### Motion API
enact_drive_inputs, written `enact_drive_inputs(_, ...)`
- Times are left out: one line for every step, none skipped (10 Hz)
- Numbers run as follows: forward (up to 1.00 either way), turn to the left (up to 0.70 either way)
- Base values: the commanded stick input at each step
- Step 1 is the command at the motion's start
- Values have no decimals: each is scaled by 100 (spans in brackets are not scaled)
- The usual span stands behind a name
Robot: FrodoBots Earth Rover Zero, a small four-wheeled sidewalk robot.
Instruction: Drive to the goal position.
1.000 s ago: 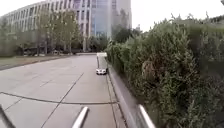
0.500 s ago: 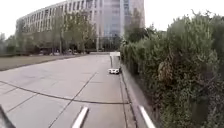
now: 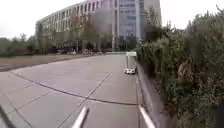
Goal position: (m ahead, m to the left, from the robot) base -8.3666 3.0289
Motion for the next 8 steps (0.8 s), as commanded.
enact_drive_inputs(0,45)
enact_drive_inputs(0,45)
enact_drive_inputs(0,45)
enact_drive_inputs(0,45)
enact_drive_inputs(44,34)
enact_drive_inputs(70,11)
enact_drive_inputs(70,0)
enact_drive_inputs(70,0)
